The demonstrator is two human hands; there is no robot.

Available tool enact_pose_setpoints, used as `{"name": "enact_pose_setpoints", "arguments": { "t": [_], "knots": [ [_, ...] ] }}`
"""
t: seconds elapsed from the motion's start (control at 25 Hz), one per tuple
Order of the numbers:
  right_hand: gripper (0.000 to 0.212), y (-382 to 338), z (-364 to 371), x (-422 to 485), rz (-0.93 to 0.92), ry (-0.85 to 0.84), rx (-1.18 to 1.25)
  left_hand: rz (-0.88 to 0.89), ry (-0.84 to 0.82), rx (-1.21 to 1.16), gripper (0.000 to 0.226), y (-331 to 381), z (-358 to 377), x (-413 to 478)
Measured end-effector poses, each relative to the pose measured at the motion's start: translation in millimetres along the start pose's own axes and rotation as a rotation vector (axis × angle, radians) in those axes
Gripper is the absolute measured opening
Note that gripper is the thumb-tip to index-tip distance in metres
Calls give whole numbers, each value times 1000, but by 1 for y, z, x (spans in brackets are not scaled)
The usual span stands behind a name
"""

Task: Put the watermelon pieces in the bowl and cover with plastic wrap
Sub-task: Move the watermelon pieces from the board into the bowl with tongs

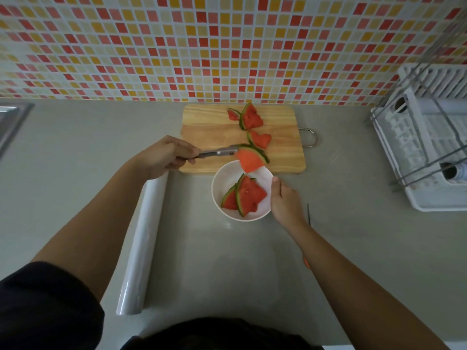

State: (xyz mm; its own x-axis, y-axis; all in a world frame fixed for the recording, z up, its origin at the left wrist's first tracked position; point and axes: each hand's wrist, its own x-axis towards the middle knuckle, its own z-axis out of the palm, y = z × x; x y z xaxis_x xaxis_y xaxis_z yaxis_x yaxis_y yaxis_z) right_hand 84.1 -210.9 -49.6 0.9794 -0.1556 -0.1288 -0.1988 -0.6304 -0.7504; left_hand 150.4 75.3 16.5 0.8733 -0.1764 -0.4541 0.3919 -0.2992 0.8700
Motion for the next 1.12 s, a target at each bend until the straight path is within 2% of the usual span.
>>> {"name": "enact_pose_setpoints", "arguments": {
  "t": [0.16,0.28,0.36,0.56,0.72,0.96,1.12],
  "knots": [
    [48,0,-1,0,42,-7,2,-24,-133,209,14,3,21,-19],
    [51,0,0,0,16,-4,14,11,-135,518,13,20,37,-24],
    [52,0,-1,1,7,-12,15,33,-99,619,12,37,26,-22],
    [48,1,0,0,15,-18,25,41,153,486,15,61,3,12],
    [48,3,0,1,21,-37,27,-85,306,212,20,41,25,57],
    [44,5,1,1,2,-19,14,-163,306,-52,20,30,50,103],
    [42,7,2,2,-13,-15,9,-195,323,-95,14,29,54,109]
  ]
}}
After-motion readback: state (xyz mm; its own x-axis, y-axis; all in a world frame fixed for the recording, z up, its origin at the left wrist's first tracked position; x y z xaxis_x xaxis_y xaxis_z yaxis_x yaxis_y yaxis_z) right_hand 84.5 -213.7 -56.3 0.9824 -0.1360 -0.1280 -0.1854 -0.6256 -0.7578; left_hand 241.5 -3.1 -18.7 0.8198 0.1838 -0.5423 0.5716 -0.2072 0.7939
